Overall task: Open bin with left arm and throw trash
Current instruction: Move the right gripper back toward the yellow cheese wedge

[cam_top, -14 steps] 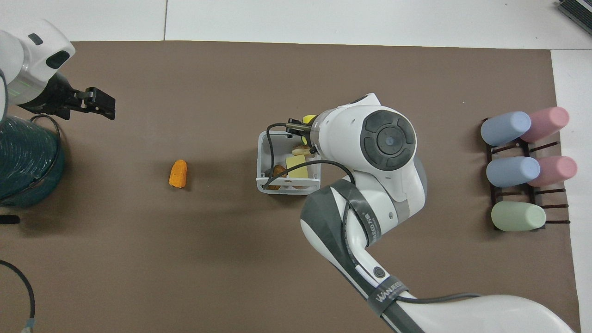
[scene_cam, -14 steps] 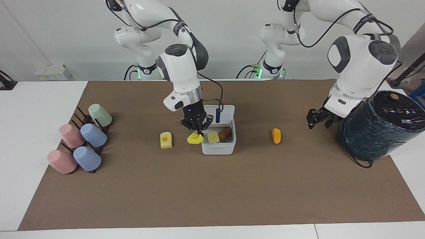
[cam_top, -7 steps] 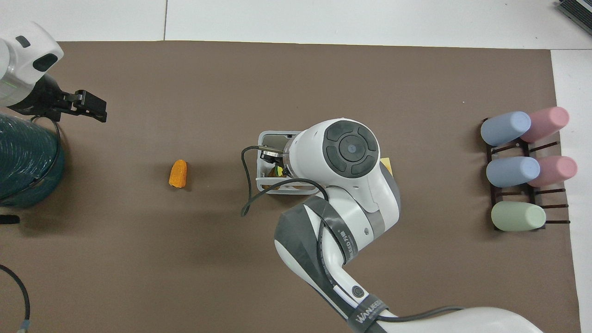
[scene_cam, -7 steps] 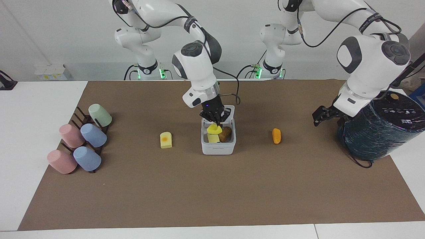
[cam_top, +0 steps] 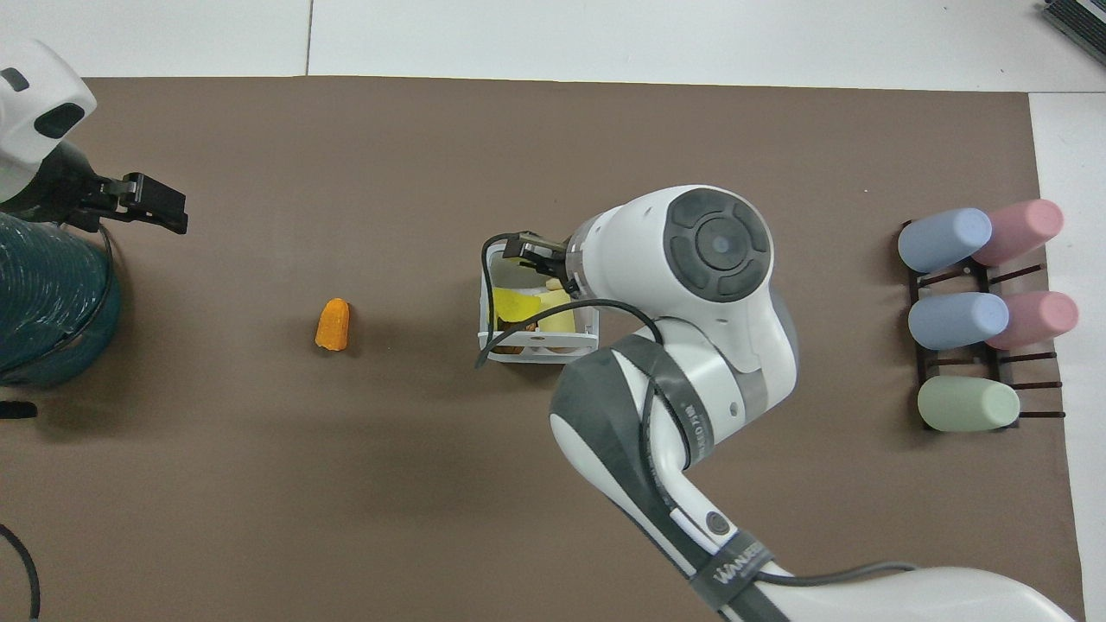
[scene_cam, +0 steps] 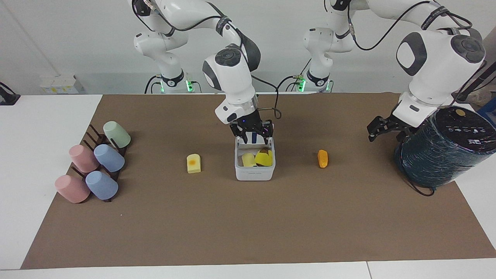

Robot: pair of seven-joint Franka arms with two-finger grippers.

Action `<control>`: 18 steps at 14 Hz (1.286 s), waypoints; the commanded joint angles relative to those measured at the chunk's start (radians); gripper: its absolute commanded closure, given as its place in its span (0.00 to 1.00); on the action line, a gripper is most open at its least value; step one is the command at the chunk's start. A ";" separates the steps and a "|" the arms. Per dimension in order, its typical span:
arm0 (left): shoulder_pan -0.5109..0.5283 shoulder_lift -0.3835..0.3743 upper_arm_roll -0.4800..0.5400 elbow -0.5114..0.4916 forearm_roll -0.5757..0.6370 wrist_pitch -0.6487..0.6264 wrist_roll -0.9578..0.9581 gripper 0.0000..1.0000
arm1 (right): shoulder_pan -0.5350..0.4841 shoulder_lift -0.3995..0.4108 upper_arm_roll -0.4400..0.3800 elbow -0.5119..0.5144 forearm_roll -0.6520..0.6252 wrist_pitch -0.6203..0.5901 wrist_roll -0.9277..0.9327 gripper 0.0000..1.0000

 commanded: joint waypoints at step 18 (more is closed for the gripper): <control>-0.046 -0.142 -0.015 -0.317 0.023 0.231 0.009 0.00 | -0.273 -0.098 0.010 -0.547 -0.106 0.346 -0.779 0.00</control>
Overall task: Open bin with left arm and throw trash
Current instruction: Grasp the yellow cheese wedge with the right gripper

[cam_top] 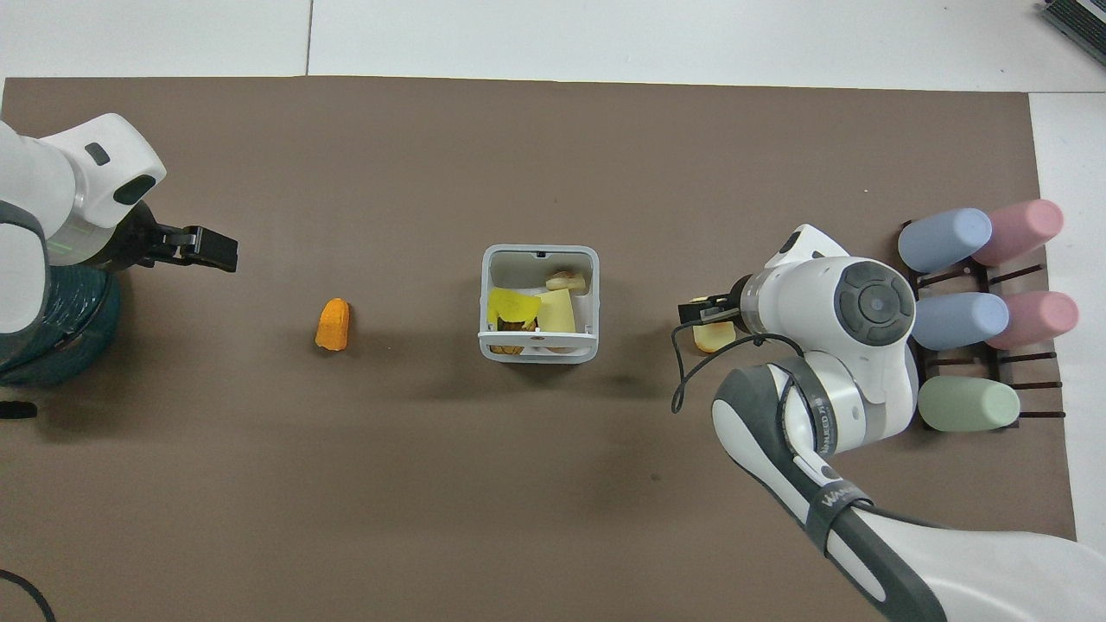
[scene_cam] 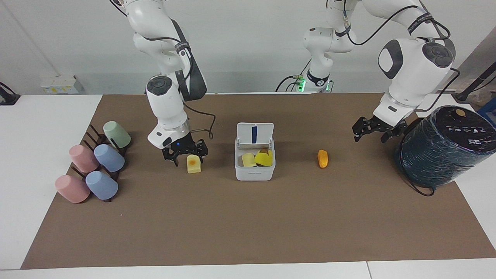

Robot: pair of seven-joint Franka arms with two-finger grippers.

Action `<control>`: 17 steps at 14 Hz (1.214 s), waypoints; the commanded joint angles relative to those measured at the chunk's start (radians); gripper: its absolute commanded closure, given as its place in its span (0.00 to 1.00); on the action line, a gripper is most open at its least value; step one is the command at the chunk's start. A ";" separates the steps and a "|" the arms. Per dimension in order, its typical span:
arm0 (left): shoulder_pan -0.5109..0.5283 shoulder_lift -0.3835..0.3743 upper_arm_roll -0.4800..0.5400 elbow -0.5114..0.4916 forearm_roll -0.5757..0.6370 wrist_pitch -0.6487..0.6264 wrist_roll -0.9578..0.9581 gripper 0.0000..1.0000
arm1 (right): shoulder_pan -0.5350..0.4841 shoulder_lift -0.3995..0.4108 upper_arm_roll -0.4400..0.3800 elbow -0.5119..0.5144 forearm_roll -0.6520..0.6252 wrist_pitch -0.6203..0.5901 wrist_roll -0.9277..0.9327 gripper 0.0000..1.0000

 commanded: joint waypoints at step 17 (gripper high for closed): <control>-0.038 -0.046 0.006 -0.105 0.022 0.084 0.000 0.00 | 0.011 0.003 0.019 0.103 -0.008 0.049 0.233 1.00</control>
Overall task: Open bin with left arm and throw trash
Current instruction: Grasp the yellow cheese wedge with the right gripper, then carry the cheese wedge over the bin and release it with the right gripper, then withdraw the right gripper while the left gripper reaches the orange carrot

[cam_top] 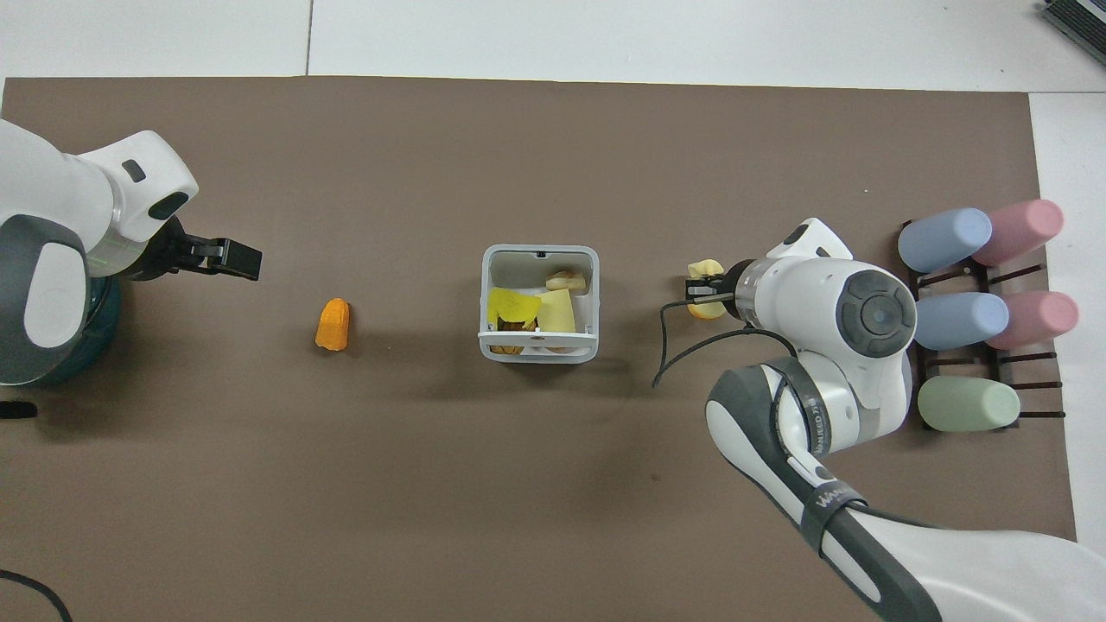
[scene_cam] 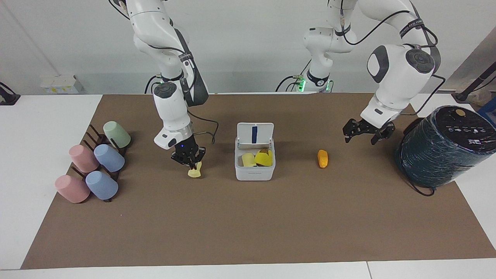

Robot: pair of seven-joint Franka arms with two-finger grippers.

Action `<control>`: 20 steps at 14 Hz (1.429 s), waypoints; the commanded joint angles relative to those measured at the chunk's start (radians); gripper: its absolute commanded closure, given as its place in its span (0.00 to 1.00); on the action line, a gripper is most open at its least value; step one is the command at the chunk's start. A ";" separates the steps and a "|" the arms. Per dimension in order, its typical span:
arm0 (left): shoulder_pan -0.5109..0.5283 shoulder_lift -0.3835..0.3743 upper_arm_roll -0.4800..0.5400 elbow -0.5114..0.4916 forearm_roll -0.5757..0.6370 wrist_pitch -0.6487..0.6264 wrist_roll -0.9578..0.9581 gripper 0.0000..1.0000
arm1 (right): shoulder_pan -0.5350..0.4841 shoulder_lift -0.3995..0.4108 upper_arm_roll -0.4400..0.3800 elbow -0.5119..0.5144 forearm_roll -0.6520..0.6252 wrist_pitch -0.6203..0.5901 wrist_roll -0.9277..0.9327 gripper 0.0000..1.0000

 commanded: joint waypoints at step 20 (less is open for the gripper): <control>-0.086 -0.033 0.006 -0.210 0.021 0.234 0.007 0.00 | 0.276 0.084 0.008 0.361 0.002 -0.281 0.469 0.00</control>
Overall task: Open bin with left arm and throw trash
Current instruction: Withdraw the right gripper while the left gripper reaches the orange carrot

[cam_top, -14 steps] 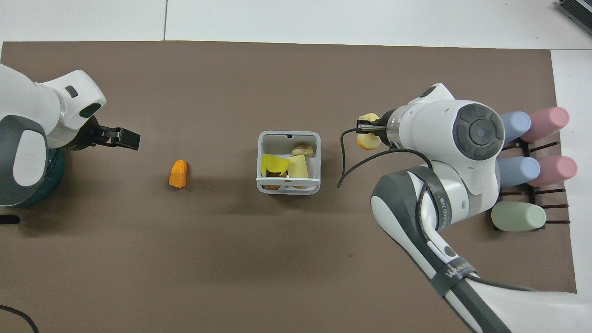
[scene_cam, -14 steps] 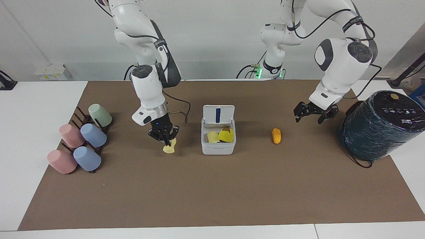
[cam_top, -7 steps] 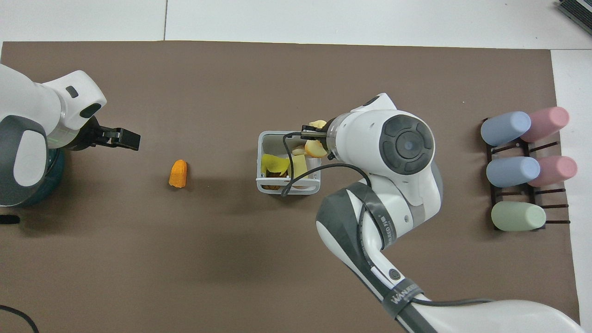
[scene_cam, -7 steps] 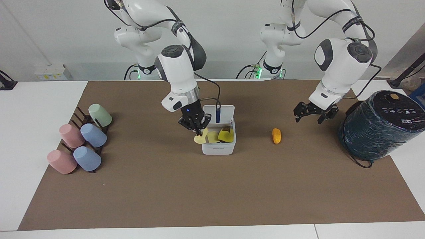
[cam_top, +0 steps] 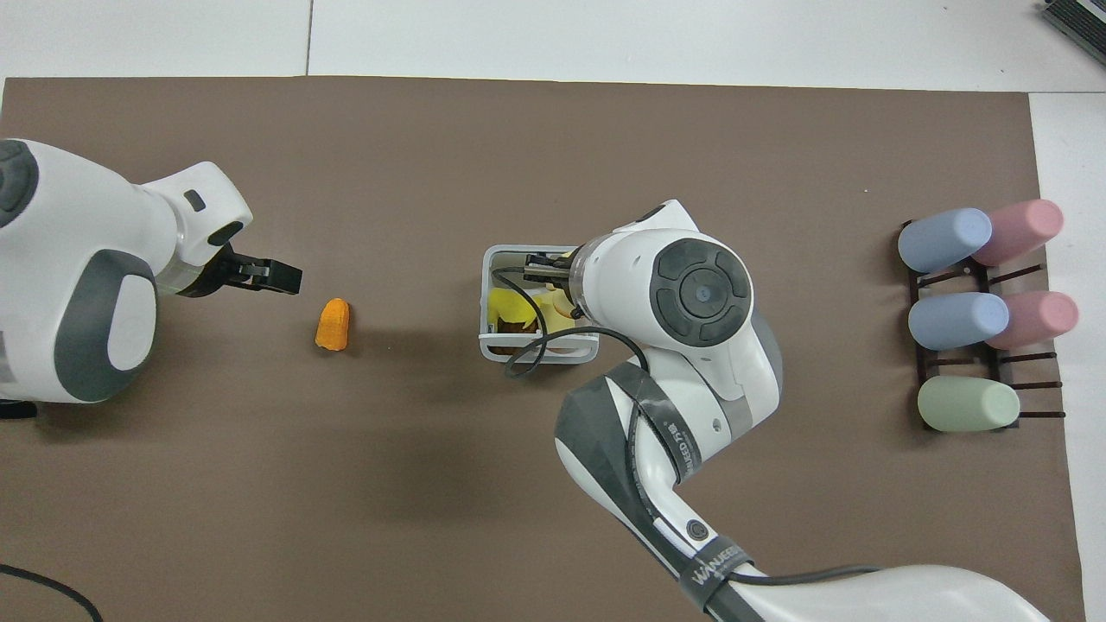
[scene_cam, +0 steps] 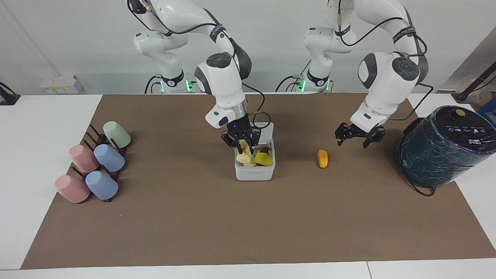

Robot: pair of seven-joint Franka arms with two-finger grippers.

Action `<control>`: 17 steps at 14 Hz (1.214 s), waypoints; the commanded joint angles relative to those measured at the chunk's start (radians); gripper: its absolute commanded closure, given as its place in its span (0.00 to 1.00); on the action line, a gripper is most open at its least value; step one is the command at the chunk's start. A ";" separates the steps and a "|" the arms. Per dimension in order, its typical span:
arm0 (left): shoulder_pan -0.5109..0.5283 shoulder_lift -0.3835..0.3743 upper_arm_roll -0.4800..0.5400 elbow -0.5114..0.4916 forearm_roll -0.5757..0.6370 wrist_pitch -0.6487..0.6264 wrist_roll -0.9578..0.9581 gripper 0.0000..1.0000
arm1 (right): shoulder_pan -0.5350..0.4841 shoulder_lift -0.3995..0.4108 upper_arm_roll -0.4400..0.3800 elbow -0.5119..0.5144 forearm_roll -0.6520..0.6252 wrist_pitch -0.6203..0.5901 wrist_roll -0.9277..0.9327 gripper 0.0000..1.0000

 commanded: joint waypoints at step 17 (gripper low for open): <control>-0.103 0.104 0.010 -0.241 0.021 0.340 0.008 0.33 | -0.279 -0.222 -0.004 -0.028 -0.058 -0.253 -0.172 0.00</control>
